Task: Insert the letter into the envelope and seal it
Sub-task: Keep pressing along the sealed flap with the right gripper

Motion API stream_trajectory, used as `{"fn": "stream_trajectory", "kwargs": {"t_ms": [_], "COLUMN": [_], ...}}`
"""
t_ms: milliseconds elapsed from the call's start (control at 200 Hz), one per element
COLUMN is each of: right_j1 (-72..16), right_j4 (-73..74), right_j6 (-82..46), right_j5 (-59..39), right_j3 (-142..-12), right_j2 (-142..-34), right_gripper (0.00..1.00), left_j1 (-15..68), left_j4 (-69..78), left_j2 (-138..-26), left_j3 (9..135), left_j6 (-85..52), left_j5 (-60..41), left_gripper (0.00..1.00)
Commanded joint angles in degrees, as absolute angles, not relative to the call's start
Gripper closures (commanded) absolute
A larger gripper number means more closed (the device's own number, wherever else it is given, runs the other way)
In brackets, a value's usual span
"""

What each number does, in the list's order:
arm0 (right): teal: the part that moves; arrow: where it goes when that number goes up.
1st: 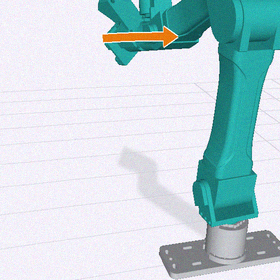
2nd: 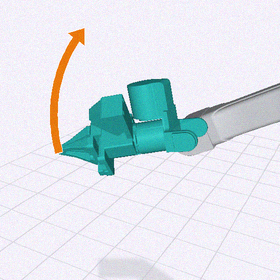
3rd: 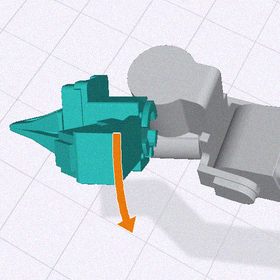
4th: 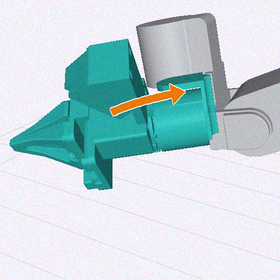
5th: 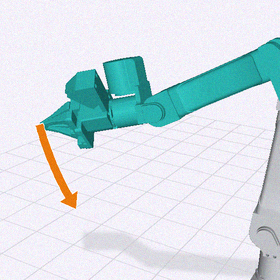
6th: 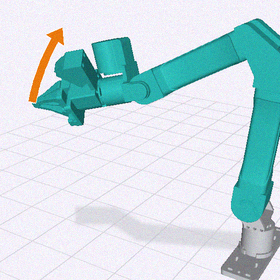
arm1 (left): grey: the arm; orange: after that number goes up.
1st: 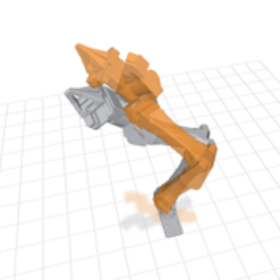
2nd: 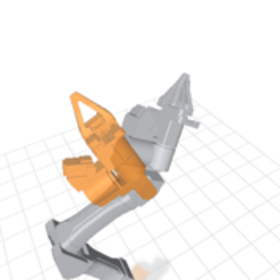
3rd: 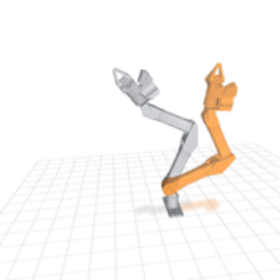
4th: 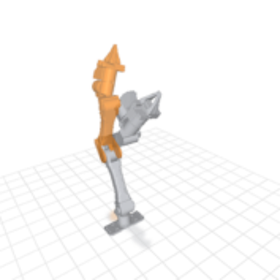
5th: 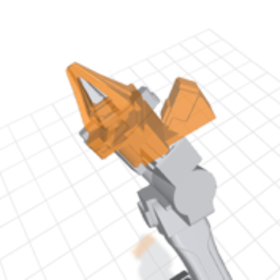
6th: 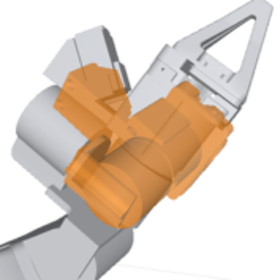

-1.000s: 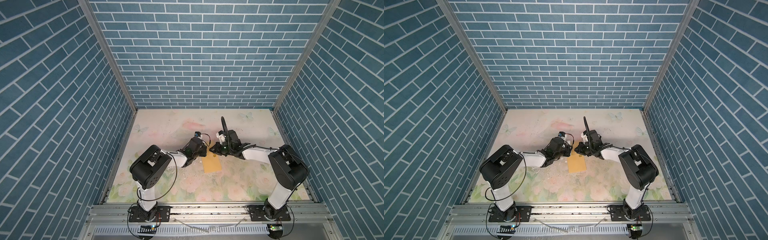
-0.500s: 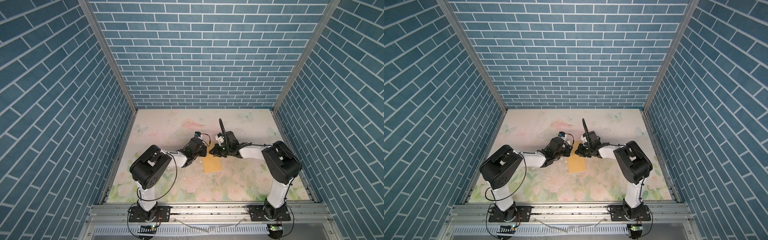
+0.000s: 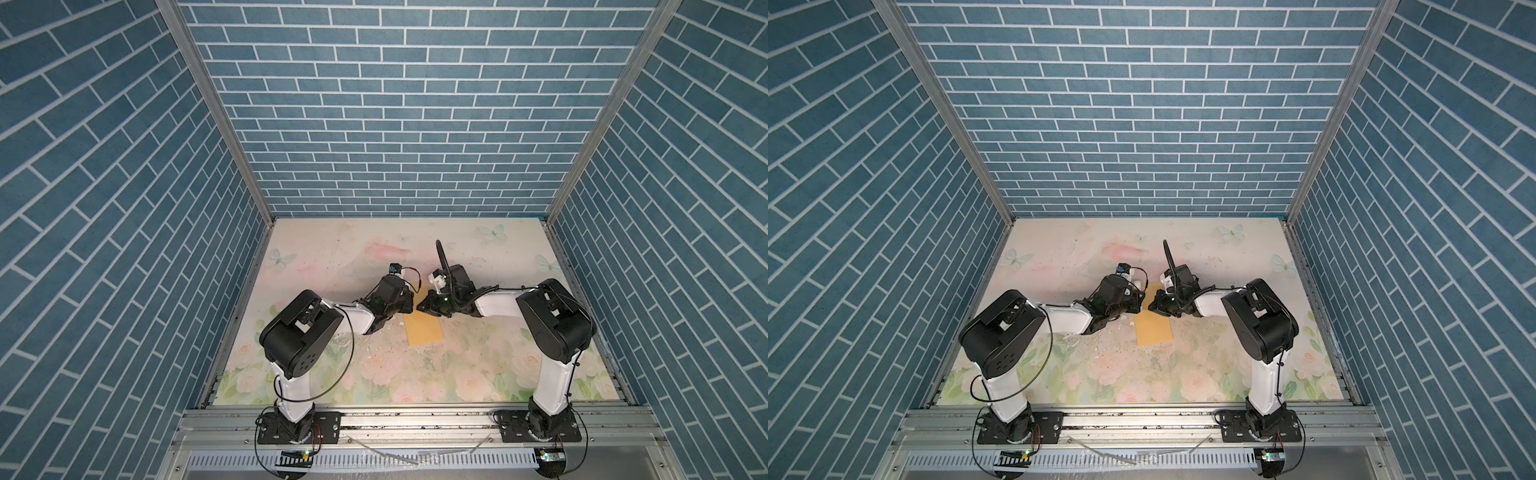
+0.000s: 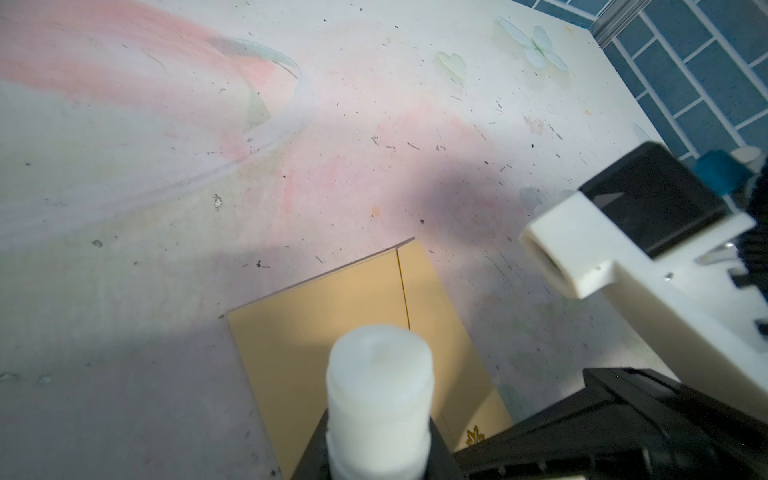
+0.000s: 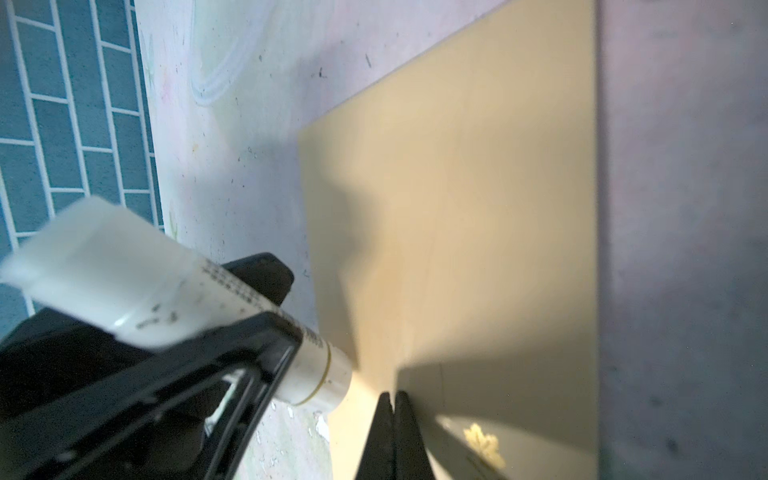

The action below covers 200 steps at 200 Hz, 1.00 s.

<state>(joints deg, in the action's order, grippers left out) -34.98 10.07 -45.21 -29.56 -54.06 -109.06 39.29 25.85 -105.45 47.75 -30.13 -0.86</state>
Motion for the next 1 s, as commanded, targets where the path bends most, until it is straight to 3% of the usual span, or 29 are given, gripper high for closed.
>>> {"fn": "stream_trajectory", "kwargs": {"t_ms": [0, 510, 995], "right_j1": [-34.59, -31.55, -34.22], "right_j4": [8.22, 3.18, 6.41], "right_j6": [-46.23, -43.87, -44.17], "right_j5": [-27.62, -25.74, -28.61], "right_j3": [-54.85, -61.25, -55.47], "right_j2": [-110.91, -114.96, -110.86], "right_gripper": [1.00, 1.00, 1.00], "left_j1": [39.29, 39.29, 39.29], "left_j4": [21.77, 21.80, 22.16], "left_j2": [-107.04, -106.44, -106.79], "left_j3": [46.76, 46.12, 45.98], "left_j6": [-29.62, -29.71, -30.46], "left_j5": [0.26, 0.35, 0.37], "left_gripper": [1.00, 1.00, 1.00]}}
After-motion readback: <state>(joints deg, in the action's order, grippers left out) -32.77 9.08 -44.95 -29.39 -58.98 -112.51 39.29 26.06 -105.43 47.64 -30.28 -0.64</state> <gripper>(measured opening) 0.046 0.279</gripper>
